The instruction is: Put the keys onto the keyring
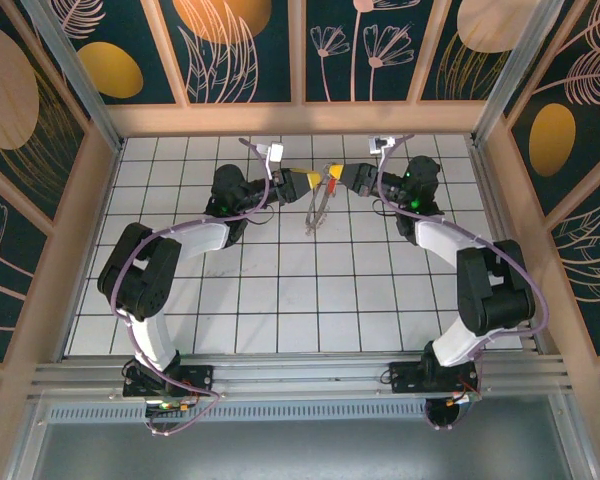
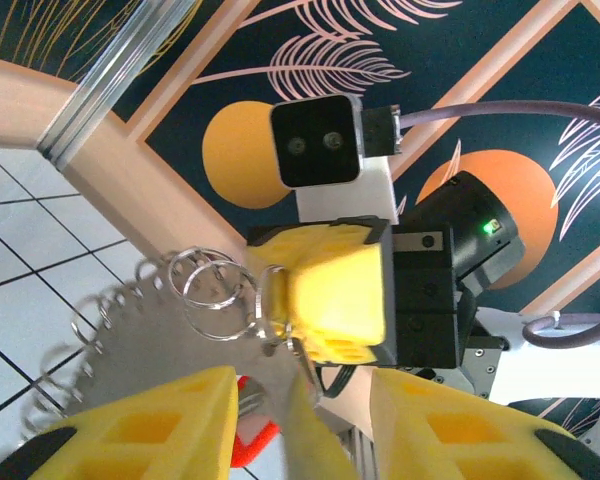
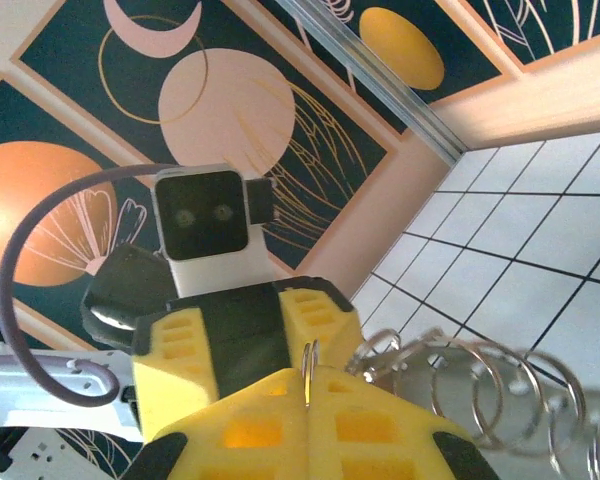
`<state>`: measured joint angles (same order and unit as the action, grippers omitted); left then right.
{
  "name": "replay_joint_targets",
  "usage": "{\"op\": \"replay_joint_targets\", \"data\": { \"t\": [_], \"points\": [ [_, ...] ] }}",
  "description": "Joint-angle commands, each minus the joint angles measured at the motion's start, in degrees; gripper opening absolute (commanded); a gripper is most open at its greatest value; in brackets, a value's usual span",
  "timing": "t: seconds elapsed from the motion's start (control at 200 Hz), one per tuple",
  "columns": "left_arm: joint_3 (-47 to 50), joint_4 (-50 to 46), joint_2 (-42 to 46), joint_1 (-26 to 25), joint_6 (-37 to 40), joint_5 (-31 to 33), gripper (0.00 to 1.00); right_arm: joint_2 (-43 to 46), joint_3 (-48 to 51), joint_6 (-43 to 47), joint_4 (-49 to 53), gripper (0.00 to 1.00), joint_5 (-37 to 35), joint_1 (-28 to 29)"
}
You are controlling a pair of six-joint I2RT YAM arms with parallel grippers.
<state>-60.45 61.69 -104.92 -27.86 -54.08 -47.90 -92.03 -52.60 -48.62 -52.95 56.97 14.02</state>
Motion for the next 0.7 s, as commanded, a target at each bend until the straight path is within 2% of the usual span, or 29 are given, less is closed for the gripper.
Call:
{"op": "replay_joint_targets", "data": {
  "t": [0.0,0.405,0.691],
  "points": [
    [-0.02,1.36,1.04,0.35,0.30,-0.80,0.40,3.37,0.78,-1.04,-4.62,0.00,0.47,0.48],
    [0.50,12.55,-0.01,0.35,-7.76,-4.72,0.40,5.04,2.06,-0.86,-4.74,0.00,-0.27,2.50],
    [0.24,16.68,-2.17,0.35,-11.06,-5.63,0.40,3.98,1.98,-1.04,-5.19,0.00,-0.37,2.92]
  ]
}}
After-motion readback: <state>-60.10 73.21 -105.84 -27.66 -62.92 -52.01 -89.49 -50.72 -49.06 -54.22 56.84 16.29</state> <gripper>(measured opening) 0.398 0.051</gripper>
